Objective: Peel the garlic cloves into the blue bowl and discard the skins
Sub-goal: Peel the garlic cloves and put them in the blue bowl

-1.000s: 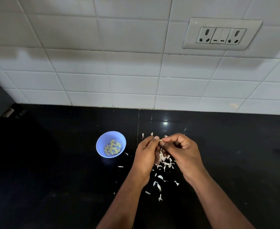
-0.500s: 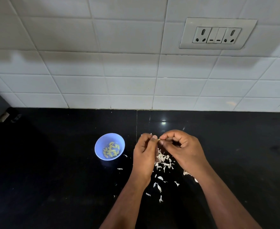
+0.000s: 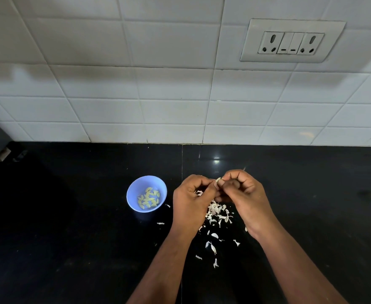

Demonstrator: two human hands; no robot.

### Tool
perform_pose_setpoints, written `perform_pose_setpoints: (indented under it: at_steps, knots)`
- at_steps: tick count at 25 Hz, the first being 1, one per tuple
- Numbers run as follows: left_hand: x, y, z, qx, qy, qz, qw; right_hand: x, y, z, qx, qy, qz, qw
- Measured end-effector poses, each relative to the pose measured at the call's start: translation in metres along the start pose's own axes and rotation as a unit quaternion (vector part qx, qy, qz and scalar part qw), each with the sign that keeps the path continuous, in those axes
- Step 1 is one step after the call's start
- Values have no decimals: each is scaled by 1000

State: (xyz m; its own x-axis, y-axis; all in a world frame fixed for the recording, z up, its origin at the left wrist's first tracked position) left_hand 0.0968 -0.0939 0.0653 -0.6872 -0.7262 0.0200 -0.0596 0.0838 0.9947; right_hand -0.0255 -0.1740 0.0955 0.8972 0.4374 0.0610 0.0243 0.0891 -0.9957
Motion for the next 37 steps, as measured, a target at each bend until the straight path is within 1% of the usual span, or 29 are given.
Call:
perform_pose_setpoints:
  at_steps: [3, 5, 7, 9, 11, 14, 16, 19, 20, 22, 24, 27, 32, 34, 37]
  knots:
    - [2, 2, 0, 17, 24, -16, 999, 3, 1, 0, -2, -1, 6, 1000]
    - [3, 5, 1, -7, 21, 25, 999, 3, -2, 1, -5, -1, -9, 1000]
    - [1, 9, 1, -31, -10, 48, 998, 0, -4, 2, 0, -19, -8, 1000]
    - [-2, 13, -1, -31, -56, 43, 997, -7, -6, 2, -10, -31, 10, 999]
    - [-5, 16, -4, -25, -85, 42, 995, -11, -6, 1, -17, -18, 15, 1000]
    - [-5, 14, -7, -11, -101, 32, 994, -13, -8, 2, -33, -1, 38, 999]
    - [-8, 10, -9, 3, -118, 6, 993, -18, -10, 3, -50, -15, 94, 994]
    - [-17, 6, -15, 11, -170, -53, 984, -27, -15, 3, -76, -82, 238, 965]
    - [-19, 5, -16, 2, -188, -62, 980, -28, -15, 3, -72, -100, 252, 960]
    - [-16, 6, -16, -11, -201, -56, 978, -27, -15, 4, -60, -110, 235, 964]
    - [-9, 10, -15, -27, -184, -15, 982, -25, -12, 2, -43, -98, 185, 977]
    - [3, 11, -10, -60, -137, 42, 988, -26, -7, 0, -33, -77, 121, 989]
    - [22, 10, 4, -113, -35, 59, 991, -22, 1, 1, -50, 7, 142, 989]
    - [27, 8, 9, -138, -3, 82, 987, -20, 3, 1, -54, 6, 164, 985]
    - [30, 6, 12, -185, 25, 138, 973, -17, 0, 5, -63, -42, 180, 981]
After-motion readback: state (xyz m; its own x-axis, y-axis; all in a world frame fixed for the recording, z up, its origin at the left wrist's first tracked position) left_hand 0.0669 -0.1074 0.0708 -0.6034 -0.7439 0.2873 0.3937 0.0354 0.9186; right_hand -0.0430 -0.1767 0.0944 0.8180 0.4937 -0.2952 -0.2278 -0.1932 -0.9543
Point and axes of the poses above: each hand's wrist, its own z-axis away from the middle knuckle, its own x-axis out of the palm, y = z × x, the point moved 3 cm from there along -z, towards the middle knuckle, and after that the axes turned 5 degrees about y, right-handed, at the moved point
